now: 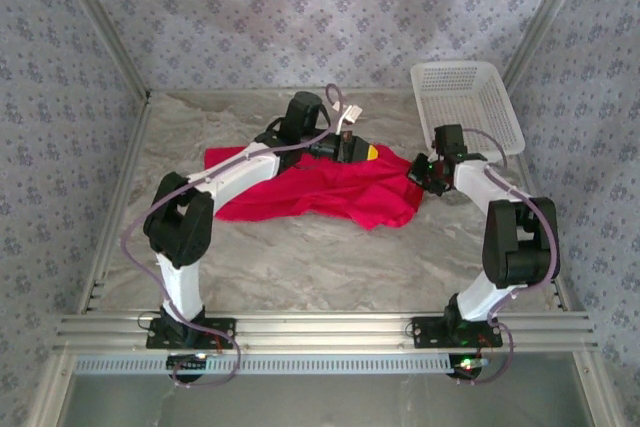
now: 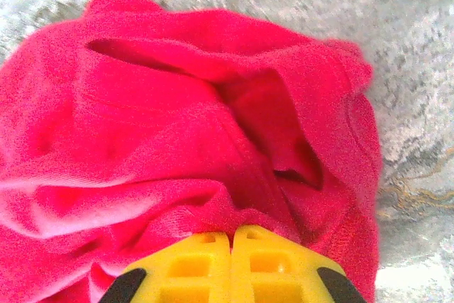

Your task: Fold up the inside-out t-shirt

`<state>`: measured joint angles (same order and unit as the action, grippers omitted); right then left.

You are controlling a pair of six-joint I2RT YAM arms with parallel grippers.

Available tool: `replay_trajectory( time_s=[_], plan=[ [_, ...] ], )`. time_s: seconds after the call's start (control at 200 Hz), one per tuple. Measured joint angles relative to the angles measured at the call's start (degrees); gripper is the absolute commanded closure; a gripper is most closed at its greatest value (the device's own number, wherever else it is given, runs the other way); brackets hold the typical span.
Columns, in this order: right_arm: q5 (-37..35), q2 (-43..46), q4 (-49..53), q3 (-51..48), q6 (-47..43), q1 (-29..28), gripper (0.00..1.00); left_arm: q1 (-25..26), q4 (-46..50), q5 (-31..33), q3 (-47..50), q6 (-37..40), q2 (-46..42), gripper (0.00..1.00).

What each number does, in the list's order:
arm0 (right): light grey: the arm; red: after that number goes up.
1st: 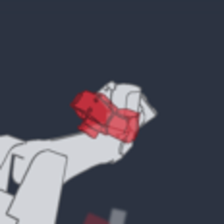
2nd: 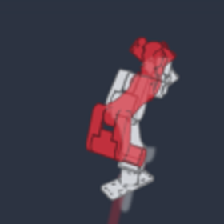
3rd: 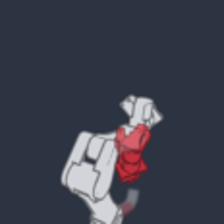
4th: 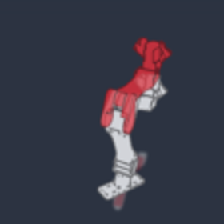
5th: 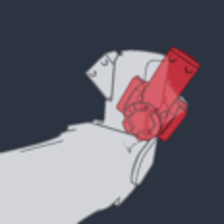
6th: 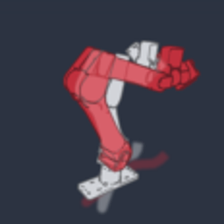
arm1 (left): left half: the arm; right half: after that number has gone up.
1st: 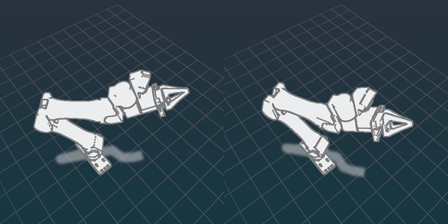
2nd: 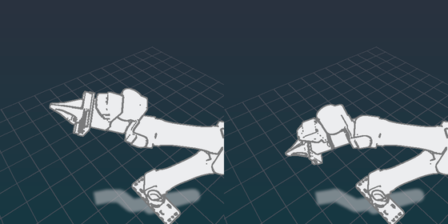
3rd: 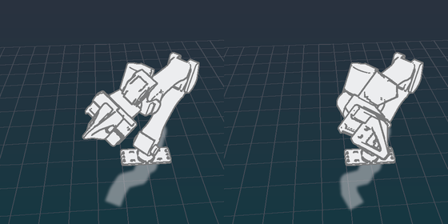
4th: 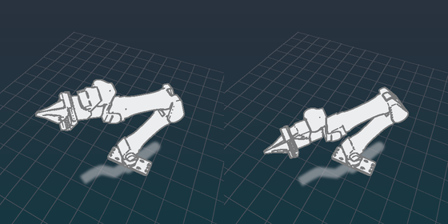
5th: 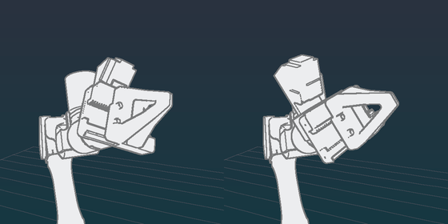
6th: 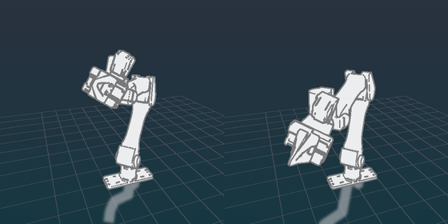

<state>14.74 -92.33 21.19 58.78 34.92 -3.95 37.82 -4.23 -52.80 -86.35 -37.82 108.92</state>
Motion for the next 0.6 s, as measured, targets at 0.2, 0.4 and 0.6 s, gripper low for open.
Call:
replay_trajectory(
  time_s=[0.2, 0.4, 0.6],
  plan=[
    [-0.96, 4.85, 4.98, 0.92, -2.62, -2.08, 0.4, -2.67, 4.22, 4.81, 0.72, 2.36, 0.07, 0.91],
    [-3.74, 17.49, 8.98, -5.77, -3.58, -8.87, 0.4, -7.89, 14.6, 22.82, 9.64, 7.89, -3.67, 0.68],
    [-3.21, 19.19, 7.78, -12.39, 3.76, -20.74, 0.4, -16.5, 23.82, 40.96, 22.03, 8.41, -16.85, 0.66]
  ],
)
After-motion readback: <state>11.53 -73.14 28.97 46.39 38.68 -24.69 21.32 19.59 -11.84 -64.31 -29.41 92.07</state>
